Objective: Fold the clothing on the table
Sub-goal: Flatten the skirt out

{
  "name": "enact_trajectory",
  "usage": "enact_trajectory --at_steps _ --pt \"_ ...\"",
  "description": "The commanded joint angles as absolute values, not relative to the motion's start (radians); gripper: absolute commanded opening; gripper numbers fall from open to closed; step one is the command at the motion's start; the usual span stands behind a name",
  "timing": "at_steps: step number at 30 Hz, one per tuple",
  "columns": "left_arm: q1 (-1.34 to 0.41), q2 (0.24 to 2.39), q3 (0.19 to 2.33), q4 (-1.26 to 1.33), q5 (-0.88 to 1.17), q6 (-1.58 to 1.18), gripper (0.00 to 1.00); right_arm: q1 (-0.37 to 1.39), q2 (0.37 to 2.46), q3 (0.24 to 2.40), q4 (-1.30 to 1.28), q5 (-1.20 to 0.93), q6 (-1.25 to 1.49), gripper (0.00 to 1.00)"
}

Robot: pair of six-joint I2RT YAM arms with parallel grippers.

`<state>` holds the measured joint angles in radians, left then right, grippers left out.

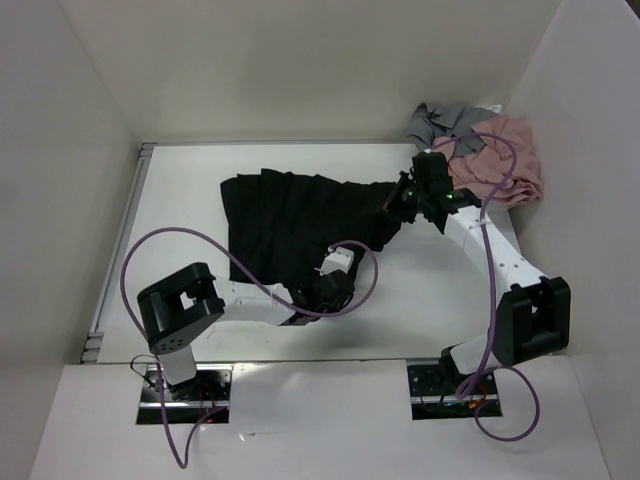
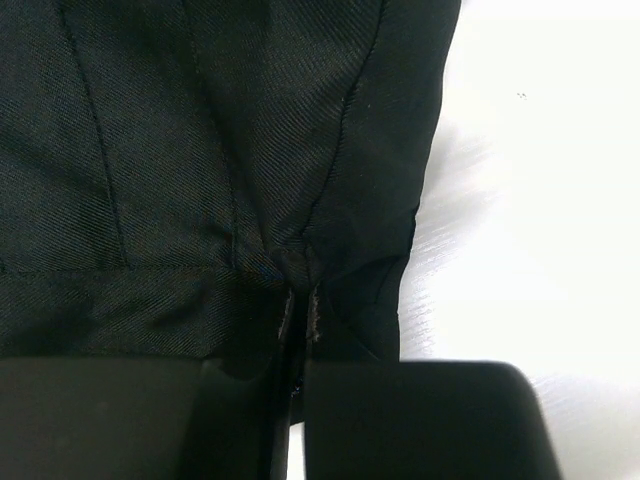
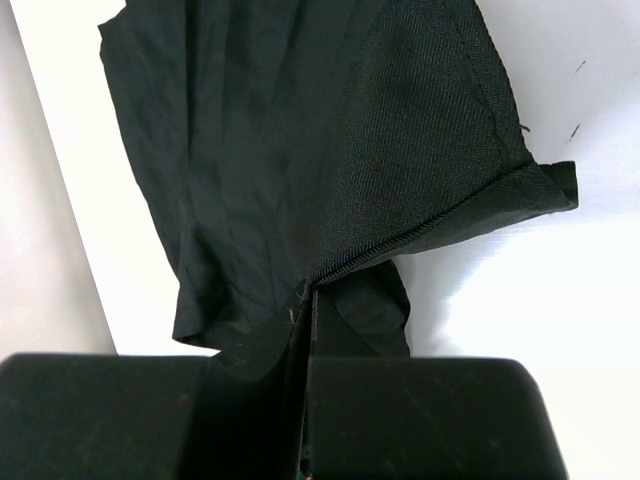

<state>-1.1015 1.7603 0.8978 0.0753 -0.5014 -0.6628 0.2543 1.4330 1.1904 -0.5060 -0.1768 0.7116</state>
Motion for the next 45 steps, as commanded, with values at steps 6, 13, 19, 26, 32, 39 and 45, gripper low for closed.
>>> enact_trajectory --at_steps 6,13,19,26,32,39,45 --pt "-1.114 1.692 0.966 -0.034 -0.500 -0.689 0.00 0.245 1.396 1.184 -0.491 -0.184 0.695 0.00" --pt "-1.114 1.568 1.041 -0.129 -0.459 -0.646 0.00 0.245 1.396 1.175 -0.491 -0.184 0.695 0.00" --pt "-1.114 1.461 1.111 -0.222 -0.512 -0.615 0.00 0.245 1.387 1.189 -0.491 -0.193 0.686 0.00" --pt "-1.040 1.327 1.363 -0.425 -0.698 -0.499 0.00 0.222 1.351 1.402 -0.586 -0.098 0.635 0.00" --pt "-0.896 1.246 1.480 -0.480 -0.724 -0.408 0.00 0.181 1.313 1.574 -0.667 0.000 0.594 0.00" --pt "-0.781 1.141 1.463 -0.456 -0.733 -0.350 0.00 0.144 1.200 1.620 -0.637 0.084 0.509 0.00" --pt "-0.674 1.190 1.497 -0.408 -0.660 -0.273 0.00 0.124 1.178 1.634 -0.591 0.153 0.500 0.00"
